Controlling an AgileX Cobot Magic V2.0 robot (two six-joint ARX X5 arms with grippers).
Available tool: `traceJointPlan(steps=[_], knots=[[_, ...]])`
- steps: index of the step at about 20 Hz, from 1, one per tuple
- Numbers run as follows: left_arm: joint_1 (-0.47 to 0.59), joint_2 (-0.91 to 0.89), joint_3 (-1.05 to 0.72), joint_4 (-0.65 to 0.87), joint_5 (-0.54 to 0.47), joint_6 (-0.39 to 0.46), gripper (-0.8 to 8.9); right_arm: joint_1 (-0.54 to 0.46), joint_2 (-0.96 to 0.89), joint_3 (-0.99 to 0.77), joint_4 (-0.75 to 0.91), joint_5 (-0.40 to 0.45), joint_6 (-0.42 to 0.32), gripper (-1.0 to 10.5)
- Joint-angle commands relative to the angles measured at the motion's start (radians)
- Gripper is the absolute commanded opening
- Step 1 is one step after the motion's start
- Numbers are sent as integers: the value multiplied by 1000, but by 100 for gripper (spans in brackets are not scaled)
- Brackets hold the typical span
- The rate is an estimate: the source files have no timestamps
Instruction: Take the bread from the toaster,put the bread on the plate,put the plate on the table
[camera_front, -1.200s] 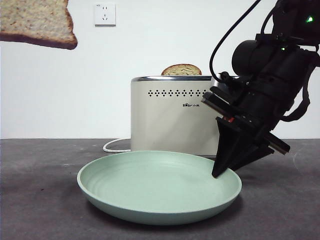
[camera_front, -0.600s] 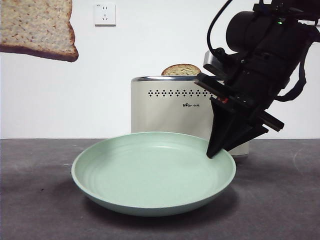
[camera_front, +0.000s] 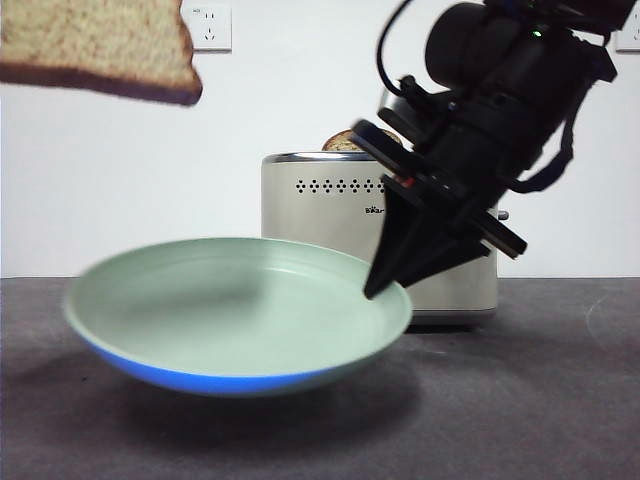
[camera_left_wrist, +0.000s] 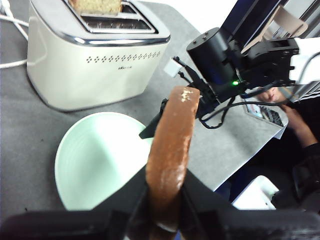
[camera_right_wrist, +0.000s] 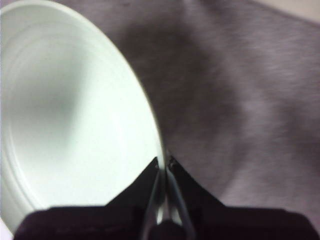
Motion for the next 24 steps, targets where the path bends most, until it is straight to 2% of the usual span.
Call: traceJointPlan(steps=[1,10,12,18,19,21,22,24], knots=[[1,26,-4,12,6,-1,-8,39,-19,26,11,-13,55,-12],[6,237,-4,-4,-16,85,-8,146,-31,134,10,14,107,-12],[23,296,-4,-4,-58,109,-8,155,-31,145,9,14,111,-12],[82,482,-4,-6,-71,155,9,157,-31,146,3,12,109,-12],[82,504,-4,-5,-70,155,79,157,-31,146,2,11,109,-12],[82,526,-4,6,-71,156,389,157,-31,146,-4,8,105,-12],[82,526,-4,17,-73,156,476,157,-31,146,-10,8,100,-12],[82,526,1,28,-76,155,473,157,-31,146,-20,10,93,-12]])
